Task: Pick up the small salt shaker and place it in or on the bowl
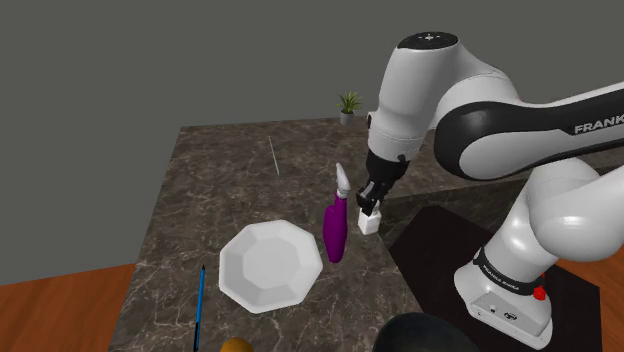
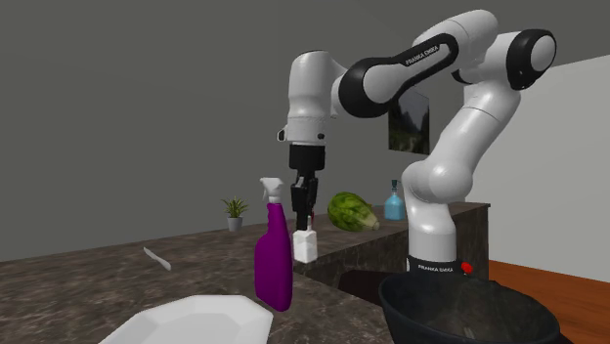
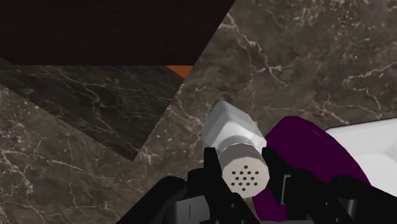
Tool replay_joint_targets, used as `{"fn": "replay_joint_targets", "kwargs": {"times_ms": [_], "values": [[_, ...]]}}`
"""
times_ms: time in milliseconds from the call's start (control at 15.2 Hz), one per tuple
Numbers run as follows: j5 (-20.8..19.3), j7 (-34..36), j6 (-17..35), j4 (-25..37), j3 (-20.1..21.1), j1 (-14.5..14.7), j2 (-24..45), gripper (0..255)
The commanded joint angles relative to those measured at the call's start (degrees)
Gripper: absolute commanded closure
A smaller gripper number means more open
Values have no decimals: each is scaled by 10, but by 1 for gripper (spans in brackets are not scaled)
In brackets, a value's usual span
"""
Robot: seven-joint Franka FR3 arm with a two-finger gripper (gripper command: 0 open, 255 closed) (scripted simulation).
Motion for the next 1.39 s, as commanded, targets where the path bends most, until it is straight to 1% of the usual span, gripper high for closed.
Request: {"fn": "replay_joint_targets", "kwargs": {"times_ms": [0,594,1188,1320], "values": [[-3,-2,-20,12,-5,0,-7,255],[-13,-10,-97,67,-25,-3,-30,255],[-24,-15,-164,127,-41,-7,-38,255],[-8,8,-182,127,-25,9,-57,255]]}}
